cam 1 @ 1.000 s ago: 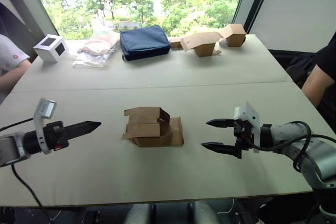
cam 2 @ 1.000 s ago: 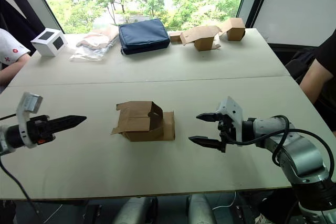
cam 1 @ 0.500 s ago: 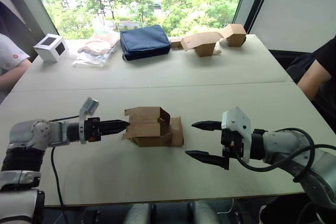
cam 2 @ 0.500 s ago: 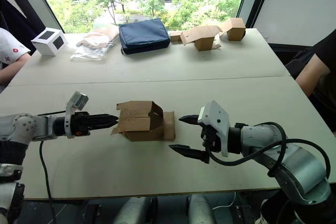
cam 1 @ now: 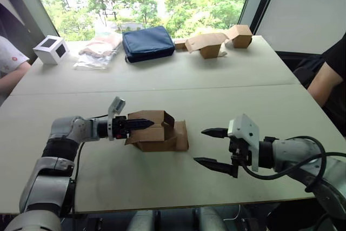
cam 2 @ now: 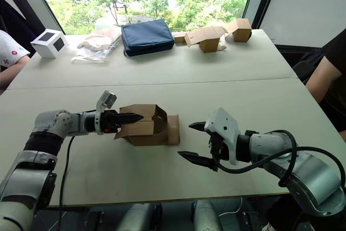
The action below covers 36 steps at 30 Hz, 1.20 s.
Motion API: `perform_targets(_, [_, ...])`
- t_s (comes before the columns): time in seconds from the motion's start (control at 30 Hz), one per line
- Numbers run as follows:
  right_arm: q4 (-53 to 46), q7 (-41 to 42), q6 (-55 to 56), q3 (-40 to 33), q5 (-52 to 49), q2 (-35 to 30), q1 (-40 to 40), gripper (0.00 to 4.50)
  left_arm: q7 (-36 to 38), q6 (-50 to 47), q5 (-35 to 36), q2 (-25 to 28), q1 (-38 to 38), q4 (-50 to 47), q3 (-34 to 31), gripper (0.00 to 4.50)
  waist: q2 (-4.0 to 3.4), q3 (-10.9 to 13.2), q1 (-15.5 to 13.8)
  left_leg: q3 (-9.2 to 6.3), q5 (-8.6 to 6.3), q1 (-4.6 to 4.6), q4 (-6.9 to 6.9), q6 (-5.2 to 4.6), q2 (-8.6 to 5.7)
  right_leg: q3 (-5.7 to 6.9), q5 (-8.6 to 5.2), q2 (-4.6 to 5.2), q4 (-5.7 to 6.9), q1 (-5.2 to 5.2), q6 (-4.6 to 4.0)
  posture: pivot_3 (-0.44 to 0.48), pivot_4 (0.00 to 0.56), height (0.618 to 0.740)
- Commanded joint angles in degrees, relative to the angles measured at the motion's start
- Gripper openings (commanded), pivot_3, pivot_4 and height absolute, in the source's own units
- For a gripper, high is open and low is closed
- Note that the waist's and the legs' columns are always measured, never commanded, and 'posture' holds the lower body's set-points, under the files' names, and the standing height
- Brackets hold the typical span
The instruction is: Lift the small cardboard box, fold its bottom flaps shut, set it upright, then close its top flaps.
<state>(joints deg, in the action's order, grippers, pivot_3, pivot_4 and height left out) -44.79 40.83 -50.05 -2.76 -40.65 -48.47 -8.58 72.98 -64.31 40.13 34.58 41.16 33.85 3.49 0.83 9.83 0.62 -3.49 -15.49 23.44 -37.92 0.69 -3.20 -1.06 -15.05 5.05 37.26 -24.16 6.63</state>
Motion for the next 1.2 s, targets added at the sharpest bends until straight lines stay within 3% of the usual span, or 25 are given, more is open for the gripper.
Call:
perform_targets(0.03, [-0.75, -0.34, 0.96, -0.26, -0.09, 0.18, -0.11, 4.50, 2.06, 0.04, 0.01, 0.22, 0.78, -0.35, -1.68, 3.72, 0.00, 0.00, 0.00, 0.00, 0.00, 0.00, 0.00, 0.00, 0.00, 0.00, 0.00, 0.00, 0.00, 0.00, 0.00, 0.000, 0.150, 0.740])
perform_targets(0.37, [1.71, 0.54, 2.38, 1.34, 0.22, 0.85, -1.55, 4.50, 1.97, -1.36, 0.73, 0.44, 0.17, -3.48, -3.78, 0.02, 0.01, 0.00, -0.07, 0.00, 0.00, 0.00, -0.05, 0.00, 0.00, 0.00, 0.00, 0.02, 0.01, 0.03, 0.00, 0.000, 0.150, 0.740])
perform_targets(0.53, [3.50, -0.09, 2.65, 0.80, -1.26, 2.70, -2.37, 4.50, 1.73, 0.93, 0.41, 0.73, -1.52, -7.85, -5.01, 0.02, 0.01, 0.00, -0.03, 0.00, 0.00, 0.00, -0.05, 0.00, 0.00, -0.01, 0.00, 0.02, 0.01, 0.03, 0.00, 0.000, 0.150, 0.740])
perform_targets(0.7, [11.37, -10.48, 5.50, -6.09, -4.95, 15.66, -8.13, 4.50, -0.31, 4.47, 1.36, 1.32, 0.09, -14.18, -9.17, 0.02, 0.04, 0.00, -0.02, -0.02, 0.01, 0.00, -0.05, 0.01, 0.04, -0.06, 0.00, 0.09, 0.01, 0.02, 0.00, 0.000, 0.150, 0.740])
perform_targets(0.87, [19.29, -20.12, 9.51, -7.19, -1.76, 26.02, -18.05, 3.14, -3.61, 7.25, 2.66, 1.28, 6.15, -18.84, -13.44, 0.00, 0.04, 0.00, -0.15, -0.02, 0.04, 0.02, -0.04, 0.07, 0.01, -0.06, 0.01, 0.03, 0.08, -0.08, 0.00, 0.000, 0.150, 0.740])
perform_targets(1.13, [28.64, -23.10, 15.45, -5.20, 1.62, 34.33, -29.60, 0.08, -7.66, 7.05, 5.68, 1.42, 8.02, -24.12, -17.04, 0.00, -0.02, -0.01, 0.44, 0.05, 0.08, 0.02, 0.00, 0.15, 0.00, -0.12, 0.01, -0.03, 0.13, -0.17, 0.01, 0.000, 0.150, 0.740])
perform_targets(1.2, [30.08, -21.64, 16.33, -4.28, 2.33, 34.44, -30.97, 0.08, -7.76, 6.86, 6.43, 1.82, 7.62, -25.25, -17.07, 0.00, -0.02, -0.01, 0.46, 0.05, 0.06, 0.02, 0.00, 0.11, 0.00, -0.12, 0.01, -0.04, 0.15, -0.18, 0.01, 0.000, 0.150, 0.740])
